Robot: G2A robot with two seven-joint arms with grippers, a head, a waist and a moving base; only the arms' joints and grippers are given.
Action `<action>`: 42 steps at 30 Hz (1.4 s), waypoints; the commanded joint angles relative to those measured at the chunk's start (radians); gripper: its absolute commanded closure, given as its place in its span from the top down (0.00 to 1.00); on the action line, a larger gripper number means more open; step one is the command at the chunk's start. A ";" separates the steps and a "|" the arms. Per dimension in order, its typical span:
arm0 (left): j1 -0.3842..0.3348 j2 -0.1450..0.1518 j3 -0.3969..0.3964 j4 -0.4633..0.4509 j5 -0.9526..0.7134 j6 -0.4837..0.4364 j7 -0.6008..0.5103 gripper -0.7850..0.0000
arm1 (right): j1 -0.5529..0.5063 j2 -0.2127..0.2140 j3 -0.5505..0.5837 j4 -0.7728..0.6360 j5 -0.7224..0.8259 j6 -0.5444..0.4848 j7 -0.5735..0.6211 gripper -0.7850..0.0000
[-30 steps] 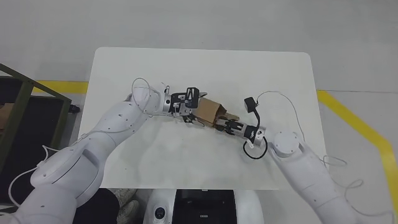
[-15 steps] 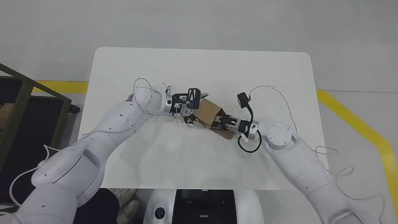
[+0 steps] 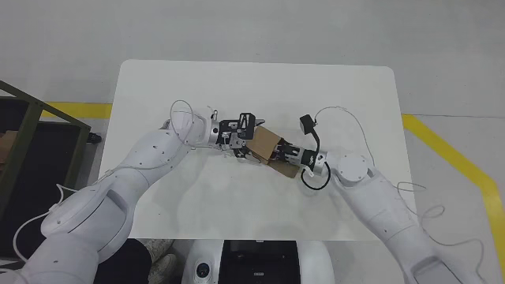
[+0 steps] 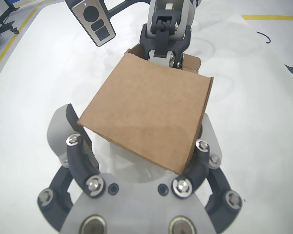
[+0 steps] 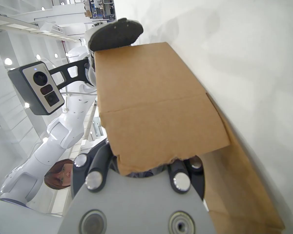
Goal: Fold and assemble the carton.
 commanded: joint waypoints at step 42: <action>0.020 0.018 -0.037 -0.018 -0.006 0.016 0.003 1.00 | -0.138 0.045 0.131 -0.144 -0.098 0.031 -0.086 0.00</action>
